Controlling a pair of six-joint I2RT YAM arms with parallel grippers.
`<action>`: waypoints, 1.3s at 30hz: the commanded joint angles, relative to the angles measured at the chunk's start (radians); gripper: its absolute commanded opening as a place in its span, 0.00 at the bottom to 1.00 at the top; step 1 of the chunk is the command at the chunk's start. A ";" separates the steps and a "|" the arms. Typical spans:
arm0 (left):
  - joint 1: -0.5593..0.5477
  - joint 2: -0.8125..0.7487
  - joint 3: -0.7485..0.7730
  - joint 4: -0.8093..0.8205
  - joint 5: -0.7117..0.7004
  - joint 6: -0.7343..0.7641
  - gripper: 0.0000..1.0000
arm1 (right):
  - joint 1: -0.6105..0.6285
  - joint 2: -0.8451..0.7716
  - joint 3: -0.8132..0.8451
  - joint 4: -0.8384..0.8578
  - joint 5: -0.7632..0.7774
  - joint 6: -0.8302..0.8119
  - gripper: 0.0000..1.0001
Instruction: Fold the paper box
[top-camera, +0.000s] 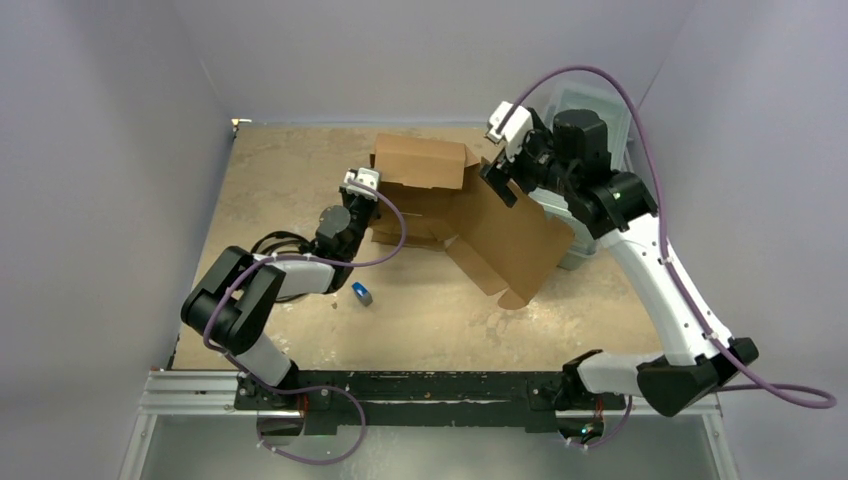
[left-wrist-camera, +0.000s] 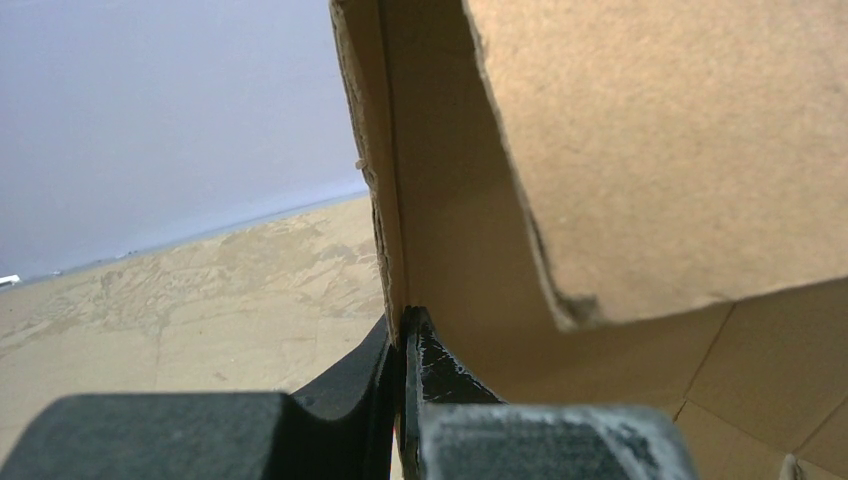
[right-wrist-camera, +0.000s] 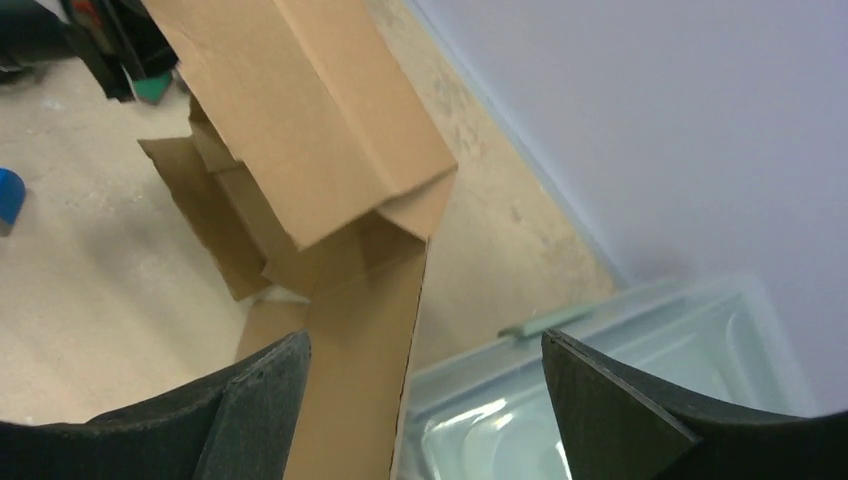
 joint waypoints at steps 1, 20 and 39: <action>-0.008 -0.028 -0.005 0.026 0.016 -0.020 0.00 | -0.020 -0.036 -0.122 0.070 0.066 0.126 0.86; -0.031 -0.054 -0.031 0.070 0.027 -0.046 0.00 | -0.038 -0.021 -0.157 0.097 0.058 0.359 0.00; -0.037 0.025 -0.018 0.143 0.045 -0.031 0.00 | -0.037 -0.005 -0.213 0.141 -0.072 0.470 0.14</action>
